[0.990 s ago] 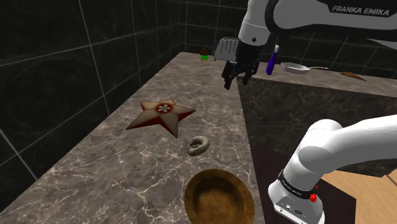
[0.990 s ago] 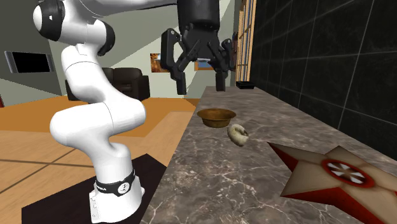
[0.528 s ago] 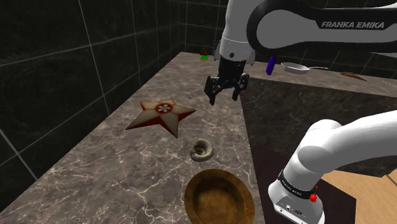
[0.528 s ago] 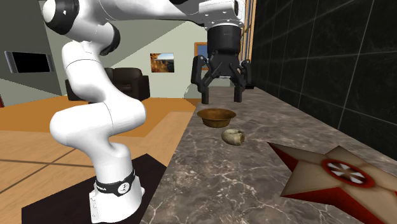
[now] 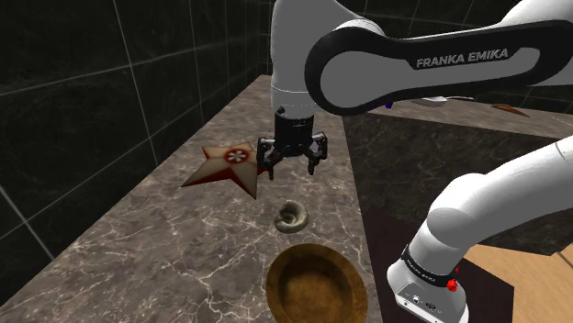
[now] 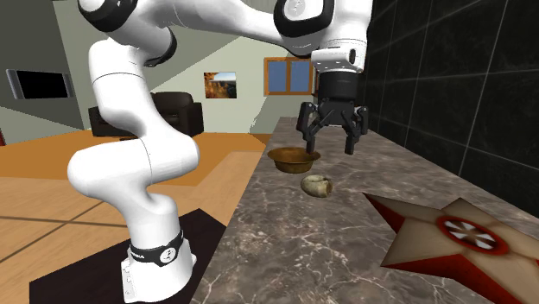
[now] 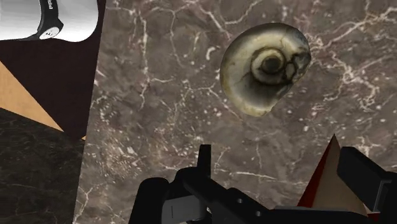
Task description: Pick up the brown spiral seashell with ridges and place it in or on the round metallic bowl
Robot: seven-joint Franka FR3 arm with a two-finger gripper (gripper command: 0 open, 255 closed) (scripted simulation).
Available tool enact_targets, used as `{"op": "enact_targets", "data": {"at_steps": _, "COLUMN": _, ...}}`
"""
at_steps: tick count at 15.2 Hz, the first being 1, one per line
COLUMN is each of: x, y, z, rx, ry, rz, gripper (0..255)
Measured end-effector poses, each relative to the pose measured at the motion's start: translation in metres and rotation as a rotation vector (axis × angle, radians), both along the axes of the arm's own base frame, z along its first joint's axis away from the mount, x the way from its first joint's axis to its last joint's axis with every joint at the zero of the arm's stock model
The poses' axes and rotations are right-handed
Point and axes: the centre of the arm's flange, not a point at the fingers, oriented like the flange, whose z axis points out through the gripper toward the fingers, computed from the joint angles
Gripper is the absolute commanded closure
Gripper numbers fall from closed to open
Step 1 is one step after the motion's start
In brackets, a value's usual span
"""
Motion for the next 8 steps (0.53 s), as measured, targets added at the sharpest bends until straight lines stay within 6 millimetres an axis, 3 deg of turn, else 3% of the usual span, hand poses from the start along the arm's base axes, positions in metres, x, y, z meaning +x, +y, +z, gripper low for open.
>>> {"op": "enact_targets", "data": {"at_steps": 3, "x": 0.009, "y": 0.025, "z": -0.014, "rx": -0.004, "ry": 0.012, "rz": -0.055, "gripper": 0}}
{"op": "enact_targets", "data": {"at_steps": 8, "x": 0.009, "y": 0.032, "z": -0.039, "rx": -0.004, "ry": 0.015, "rz": -0.066, "gripper": 0}}
